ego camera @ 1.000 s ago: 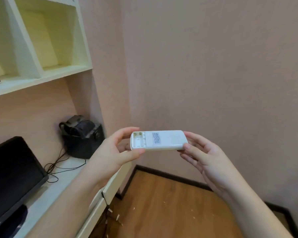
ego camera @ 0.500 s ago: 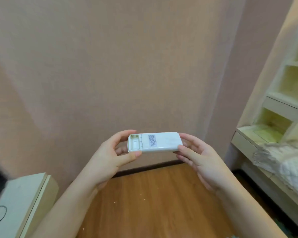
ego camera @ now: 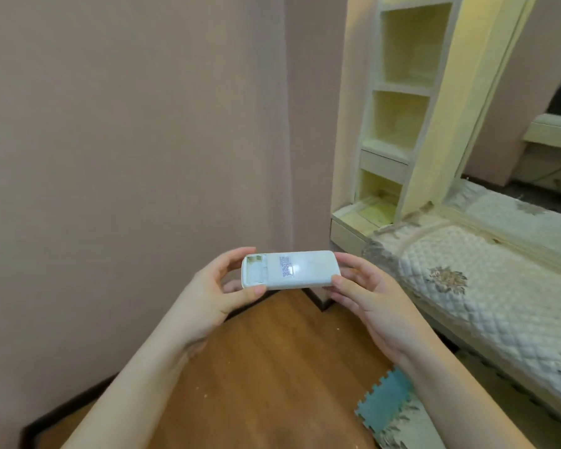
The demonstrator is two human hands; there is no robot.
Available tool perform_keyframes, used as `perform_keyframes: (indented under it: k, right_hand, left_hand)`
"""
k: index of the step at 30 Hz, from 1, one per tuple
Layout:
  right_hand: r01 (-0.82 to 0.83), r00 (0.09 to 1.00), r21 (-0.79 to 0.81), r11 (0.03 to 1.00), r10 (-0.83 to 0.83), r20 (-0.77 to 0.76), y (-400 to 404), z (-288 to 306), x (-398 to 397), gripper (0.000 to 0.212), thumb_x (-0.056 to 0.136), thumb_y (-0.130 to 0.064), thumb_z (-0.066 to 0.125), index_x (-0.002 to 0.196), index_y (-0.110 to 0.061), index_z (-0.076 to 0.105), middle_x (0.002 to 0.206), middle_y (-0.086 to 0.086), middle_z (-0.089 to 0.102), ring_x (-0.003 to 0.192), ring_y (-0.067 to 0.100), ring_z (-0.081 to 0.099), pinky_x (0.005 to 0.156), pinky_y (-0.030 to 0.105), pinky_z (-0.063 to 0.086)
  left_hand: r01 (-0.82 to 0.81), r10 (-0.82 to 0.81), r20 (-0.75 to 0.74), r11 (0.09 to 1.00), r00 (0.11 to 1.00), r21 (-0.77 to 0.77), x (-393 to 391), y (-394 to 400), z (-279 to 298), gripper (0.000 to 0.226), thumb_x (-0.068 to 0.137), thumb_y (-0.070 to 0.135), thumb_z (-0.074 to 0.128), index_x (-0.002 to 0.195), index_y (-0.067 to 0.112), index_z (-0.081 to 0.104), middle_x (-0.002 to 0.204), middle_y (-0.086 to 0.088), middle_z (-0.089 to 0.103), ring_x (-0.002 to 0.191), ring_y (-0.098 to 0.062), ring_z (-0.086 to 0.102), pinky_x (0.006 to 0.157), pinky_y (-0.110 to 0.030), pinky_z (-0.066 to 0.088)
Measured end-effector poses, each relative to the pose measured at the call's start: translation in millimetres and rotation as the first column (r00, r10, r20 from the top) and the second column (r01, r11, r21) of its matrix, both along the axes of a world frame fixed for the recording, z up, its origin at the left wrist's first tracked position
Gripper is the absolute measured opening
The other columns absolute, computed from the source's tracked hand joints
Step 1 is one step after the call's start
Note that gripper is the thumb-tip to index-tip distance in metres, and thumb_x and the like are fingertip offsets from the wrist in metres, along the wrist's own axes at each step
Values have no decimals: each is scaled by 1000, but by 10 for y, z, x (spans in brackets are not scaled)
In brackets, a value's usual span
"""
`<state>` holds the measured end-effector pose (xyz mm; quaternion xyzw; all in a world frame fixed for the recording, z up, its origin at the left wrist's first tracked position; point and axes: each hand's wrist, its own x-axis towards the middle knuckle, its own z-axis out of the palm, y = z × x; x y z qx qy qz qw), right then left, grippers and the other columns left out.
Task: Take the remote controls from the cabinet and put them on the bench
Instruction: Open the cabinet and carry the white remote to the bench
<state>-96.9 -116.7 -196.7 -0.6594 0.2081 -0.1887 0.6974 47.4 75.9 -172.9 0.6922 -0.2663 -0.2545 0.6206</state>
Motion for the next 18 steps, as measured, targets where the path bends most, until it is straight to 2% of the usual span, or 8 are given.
perform_keyframes:
  k: [2,7,13,18]
  right_hand:
    - [31,1000,12,999,-31,-5,-208,-29,-49,32,91,-23,62,120,-35,61,111,-6,71,106,16,66,101,44,47]
    - [114,993,75,991,-115,-3,-594,-131,-81,33,91,-15,61,121,-30,61,110,-3,72,104,15,67,99,42,49]
    - [238,971,73,969,-237,-18,-854,-277,234,32,92,-14,60,117,-33,62,107,-3,72,99,14,69,94,36,53]
    - [325,945,64,943,-322,-56,-1116,-393,585,33,91,-13,61,115,-35,64,111,-2,71,105,13,66,96,38,52]
  left_hand:
    - [35,-35,-5,999,999,5,7,-255,-27,56,80,0,72,127,25,57,123,9,66,104,-9,68,77,-14,53]
    - [118,-119,22,992,993,52,129,-741,-114,56,79,4,74,126,30,57,127,9,63,106,-10,68,89,-18,52]
    - [192,-192,10,980,981,60,549,-1222,-279,57,80,4,74,126,31,56,127,7,64,106,-10,68,88,-16,52]
    - [279,-281,28,958,959,71,1045,-1631,-439,57,79,4,76,125,31,57,124,8,65,102,-9,69,89,-24,51]
